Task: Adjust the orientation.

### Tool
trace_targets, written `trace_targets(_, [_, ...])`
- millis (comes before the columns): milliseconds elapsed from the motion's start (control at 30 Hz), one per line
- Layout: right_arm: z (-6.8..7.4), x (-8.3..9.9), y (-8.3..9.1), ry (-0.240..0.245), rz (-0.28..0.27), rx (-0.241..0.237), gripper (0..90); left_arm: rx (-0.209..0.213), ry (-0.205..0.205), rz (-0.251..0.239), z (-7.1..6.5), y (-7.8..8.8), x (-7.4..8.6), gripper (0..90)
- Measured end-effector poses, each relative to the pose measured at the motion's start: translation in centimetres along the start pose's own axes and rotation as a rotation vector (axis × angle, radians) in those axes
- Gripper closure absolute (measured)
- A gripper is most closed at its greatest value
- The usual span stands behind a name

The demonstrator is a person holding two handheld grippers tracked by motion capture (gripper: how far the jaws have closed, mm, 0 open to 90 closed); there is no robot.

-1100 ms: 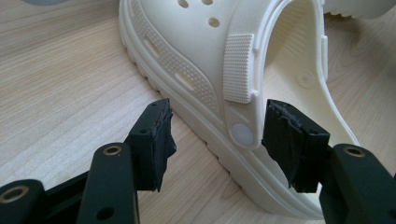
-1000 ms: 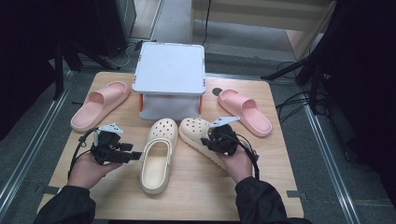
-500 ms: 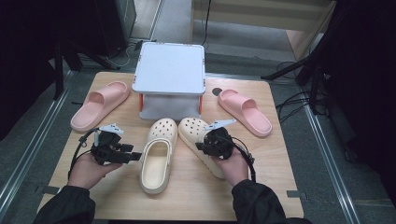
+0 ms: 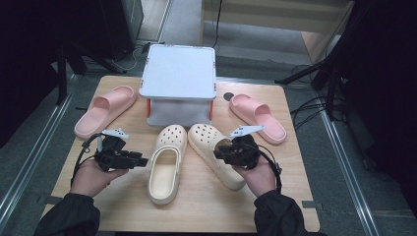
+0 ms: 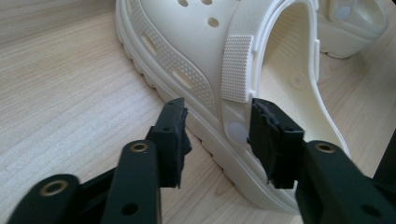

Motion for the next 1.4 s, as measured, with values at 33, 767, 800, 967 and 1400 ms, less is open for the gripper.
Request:
trace_targets(33, [-0.1,0.0,0.4,0.000,-0.010,-0.001,76.3,0.000,-0.005,0.001,0.1,0.1,0.0,59.5])
trace_targets(767, [-8.6,2.2,0.0,-0.052,0.048,0.119,86.1,-0.013,-0.046,0.043,1.5,-2.4,-0.1,75.6])
trace_targets(800, [-8.6,2.2,0.0,-0.052,0.048,0.119,86.1,-0.013,-0.046,0.043,1.5,-2.4,-0.1,75.6])
trace_targets(967, [-8.6,2.4,-1.3,-0.040,0.088,0.133,85.6,-0.013,-0.051,0.055,1.3,-2.8,0.0,75.7])
trace_targets(1400, [-7.1,2.5,-2.2,-0.042,0.104,0.058,85.9,-0.004,-0.048,0.067,0.9,-3.3,-0.1,76.0])
Point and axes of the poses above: each handheld gripper's, and its own axes: y roughly backward along the jaws, x roughly out of its underside, z roughly to its left, the point moved 7 cm from there along -y, roughly forward along the jaws, and after that the axes turned 3 degrees about -y, right-handed, at the moved point
